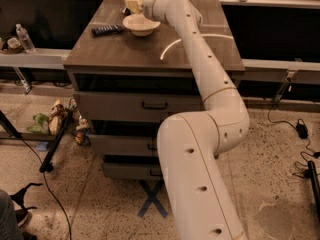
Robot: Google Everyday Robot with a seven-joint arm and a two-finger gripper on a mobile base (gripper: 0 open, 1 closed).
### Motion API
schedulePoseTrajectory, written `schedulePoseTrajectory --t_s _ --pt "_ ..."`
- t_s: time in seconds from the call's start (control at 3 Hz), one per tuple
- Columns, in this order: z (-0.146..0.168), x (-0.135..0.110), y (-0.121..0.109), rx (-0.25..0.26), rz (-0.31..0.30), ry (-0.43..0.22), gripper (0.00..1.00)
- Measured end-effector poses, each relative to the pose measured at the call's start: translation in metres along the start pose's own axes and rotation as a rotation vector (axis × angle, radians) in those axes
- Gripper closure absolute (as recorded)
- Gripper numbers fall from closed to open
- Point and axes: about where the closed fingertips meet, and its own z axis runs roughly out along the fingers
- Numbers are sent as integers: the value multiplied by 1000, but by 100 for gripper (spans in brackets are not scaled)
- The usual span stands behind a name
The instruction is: Place water bottle into paper bowl
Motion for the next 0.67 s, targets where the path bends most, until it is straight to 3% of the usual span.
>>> schedulePoseTrajectory --t_s 0.33,0.67 --pt "1 3 -2 7 -6 12 33" --pt "1 3 -4 13 -3 13 10"
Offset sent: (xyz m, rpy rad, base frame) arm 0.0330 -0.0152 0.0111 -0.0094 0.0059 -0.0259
